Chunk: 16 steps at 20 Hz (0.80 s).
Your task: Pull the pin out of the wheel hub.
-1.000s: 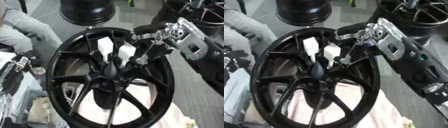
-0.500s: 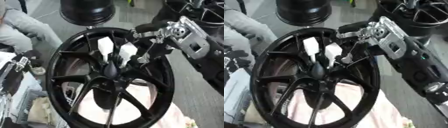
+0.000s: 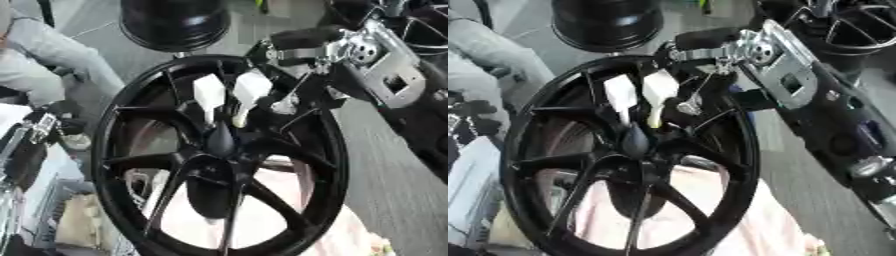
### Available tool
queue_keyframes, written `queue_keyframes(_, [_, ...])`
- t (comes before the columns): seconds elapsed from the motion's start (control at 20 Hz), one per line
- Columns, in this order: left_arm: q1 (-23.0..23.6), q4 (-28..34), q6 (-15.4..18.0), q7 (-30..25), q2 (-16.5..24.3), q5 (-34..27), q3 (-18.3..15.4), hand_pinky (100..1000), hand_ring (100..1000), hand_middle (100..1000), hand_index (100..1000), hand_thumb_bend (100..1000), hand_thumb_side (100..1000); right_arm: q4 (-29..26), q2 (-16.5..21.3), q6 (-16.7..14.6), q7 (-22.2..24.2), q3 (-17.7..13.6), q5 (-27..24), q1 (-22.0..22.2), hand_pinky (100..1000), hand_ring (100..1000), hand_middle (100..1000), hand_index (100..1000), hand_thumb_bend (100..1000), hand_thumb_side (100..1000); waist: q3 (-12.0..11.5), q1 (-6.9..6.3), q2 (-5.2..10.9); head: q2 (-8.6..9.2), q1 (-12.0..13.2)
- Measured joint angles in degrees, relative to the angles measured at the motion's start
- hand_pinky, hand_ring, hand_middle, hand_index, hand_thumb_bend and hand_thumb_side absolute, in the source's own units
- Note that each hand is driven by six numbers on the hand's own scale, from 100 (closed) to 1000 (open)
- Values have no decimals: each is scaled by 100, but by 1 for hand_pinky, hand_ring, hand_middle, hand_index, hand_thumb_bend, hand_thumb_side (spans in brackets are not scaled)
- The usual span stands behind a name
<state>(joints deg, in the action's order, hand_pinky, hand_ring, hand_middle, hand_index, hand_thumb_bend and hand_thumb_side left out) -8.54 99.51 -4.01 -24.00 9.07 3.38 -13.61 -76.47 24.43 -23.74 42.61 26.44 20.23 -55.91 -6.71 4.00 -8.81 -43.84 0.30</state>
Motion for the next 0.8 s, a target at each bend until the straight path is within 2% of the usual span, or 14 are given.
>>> queue_keyframes(0.25, [0,0,-9,-9,0,4,0,776,719,745,825,110,784,-137,27,67,-74,-137,-129,-173,693,557,296,407,100,182,2,38,13,0,-1])
queue_keyframes(0.45, [1,0,-11,-8,0,14,0,776,719,745,825,111,785,-273,221,156,-155,-278,-288,-228,694,556,296,408,100,165,27,59,29,0,5])
queue_keyframes(0.65, [11,0,-27,8,5,18,-3,776,719,745,825,111,785,-505,590,270,-251,-457,-551,-184,696,554,296,409,100,157,72,84,34,0,63])
queue_keyframes(0.8, [31,0,-33,18,48,20,-6,776,719,745,825,110,784,-778,1015,396,-389,-684,-747,53,697,552,295,410,100,148,107,90,37,0,115])
